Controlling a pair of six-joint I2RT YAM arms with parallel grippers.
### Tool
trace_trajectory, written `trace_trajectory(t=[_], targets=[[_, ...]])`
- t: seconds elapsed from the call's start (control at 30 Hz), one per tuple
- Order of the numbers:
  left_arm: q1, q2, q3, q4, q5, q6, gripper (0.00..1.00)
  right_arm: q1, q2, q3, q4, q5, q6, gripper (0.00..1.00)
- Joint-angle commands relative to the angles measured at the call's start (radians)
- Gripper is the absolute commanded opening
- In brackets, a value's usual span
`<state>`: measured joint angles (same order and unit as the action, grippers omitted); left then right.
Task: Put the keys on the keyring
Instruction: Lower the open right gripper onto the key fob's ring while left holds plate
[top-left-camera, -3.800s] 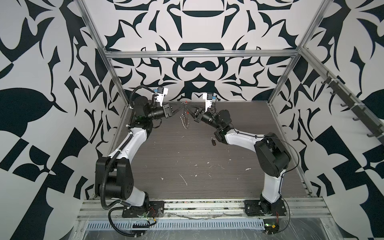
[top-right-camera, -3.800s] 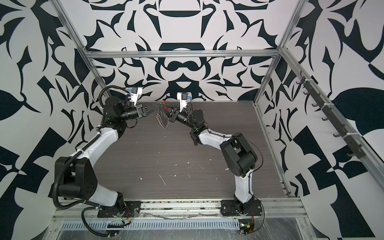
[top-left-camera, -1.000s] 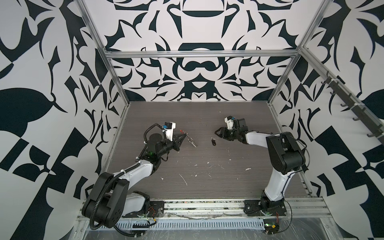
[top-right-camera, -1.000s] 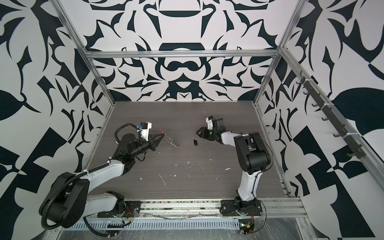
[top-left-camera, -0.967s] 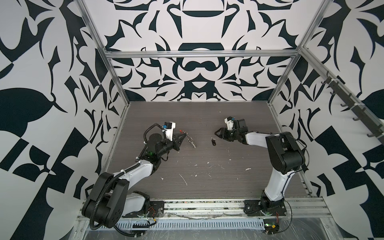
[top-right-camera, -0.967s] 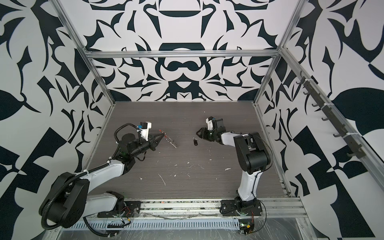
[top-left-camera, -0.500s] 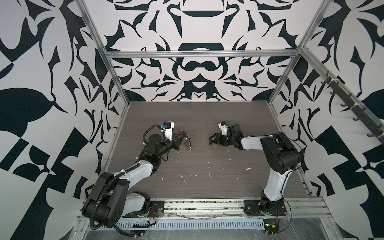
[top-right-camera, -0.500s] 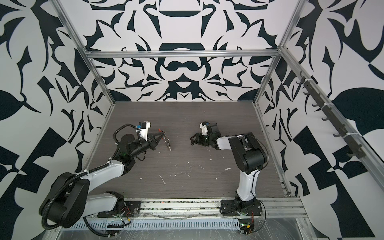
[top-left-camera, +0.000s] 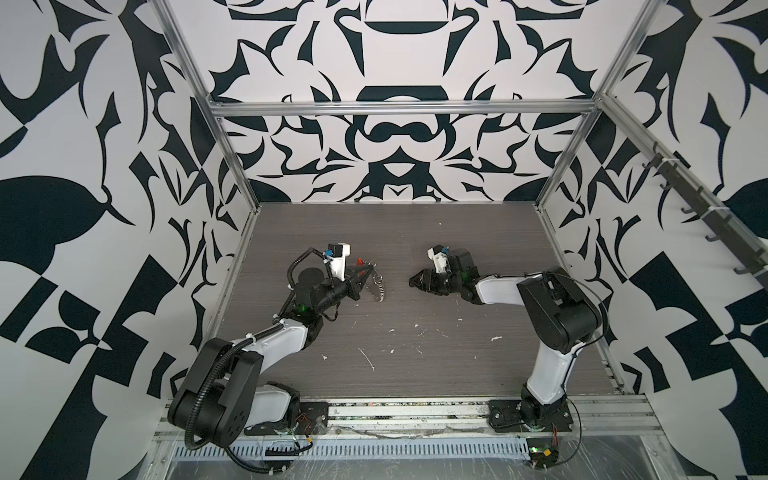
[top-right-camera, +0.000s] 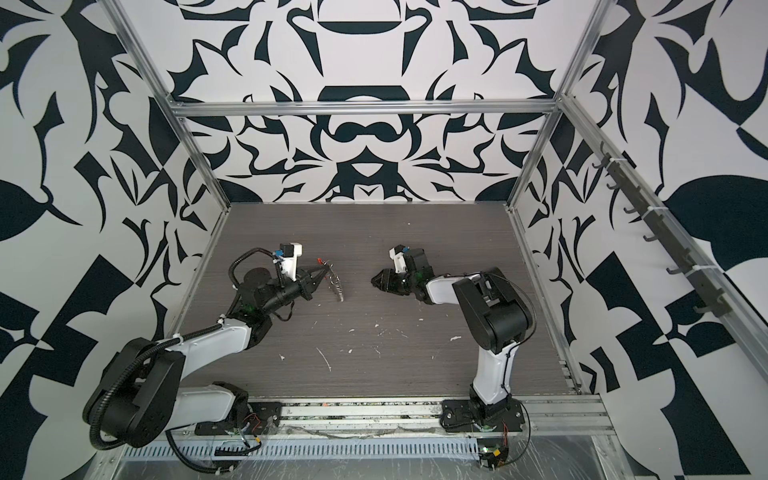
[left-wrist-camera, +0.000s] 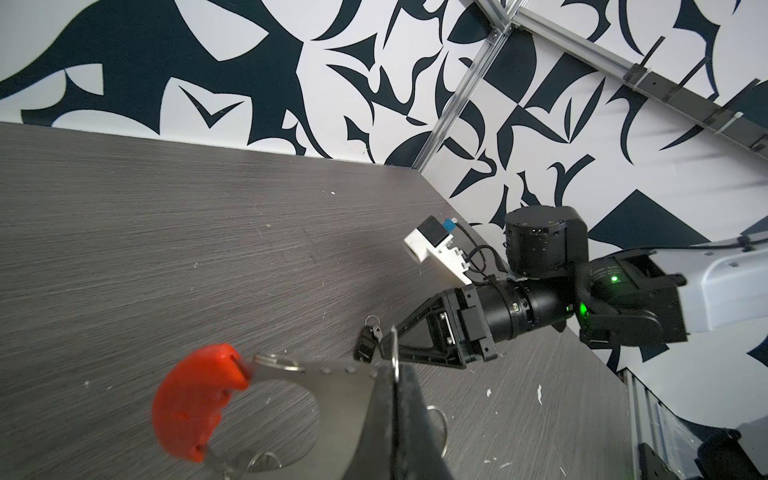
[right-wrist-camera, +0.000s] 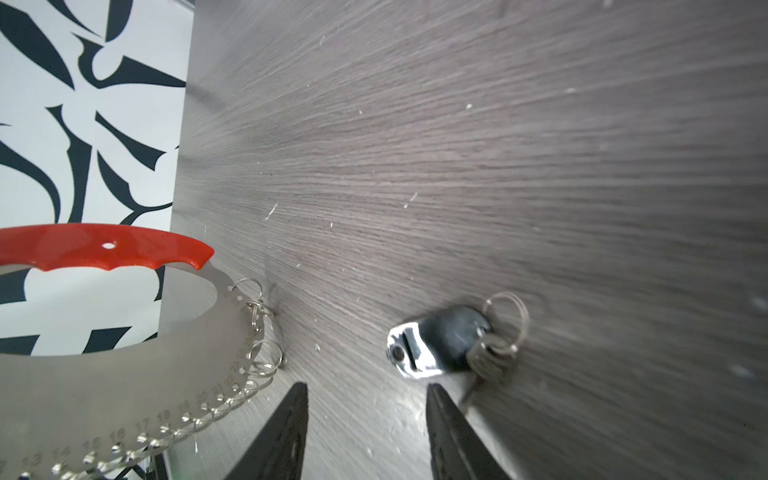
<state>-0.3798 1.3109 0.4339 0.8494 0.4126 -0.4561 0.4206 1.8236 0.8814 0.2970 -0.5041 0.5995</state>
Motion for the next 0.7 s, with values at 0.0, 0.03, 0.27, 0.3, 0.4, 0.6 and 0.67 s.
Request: trace_trajectory(t=[0.0,0.03,0.27,0.3,0.4,0.6,0.67], targets=[[0.001,0.014,0.014,0.006,0.004,0.003,0.00,-0.006,-0.082,0.082,-0.189,0.119,-0.156,0.45],[0.002,0.016,0.015,0.006,0.002,0.004,0.00,-0.007,-0.081,0.105,-0.241,0.167,-0.200,0.44],[0.001,0.044,0.038,-0.006,0.036,-0.009,0.00,-0.006,-0.010,0.246,-0.447,0.307,-0.270,0.30],[0.002,0.044,0.040,-0.011,0.040,-0.009,0.00,-0.002,-0.008,0.248,-0.449,0.319,-0.256,0.30],[0.001,0.048,0.038,-0.011,0.026,-0.006,0.00,0.004,-0.009,0.247,-0.436,0.339,-0.209,0.31],[0.001,0.067,0.050,-0.004,0.058,-0.021,0.00,0.004,0.022,0.253,-0.388,0.295,-0.135,0.33],[0.002,0.067,0.048,-0.006,0.047,-0.017,0.00,0.004,0.037,0.254,-0.366,0.282,-0.104,0.33]])
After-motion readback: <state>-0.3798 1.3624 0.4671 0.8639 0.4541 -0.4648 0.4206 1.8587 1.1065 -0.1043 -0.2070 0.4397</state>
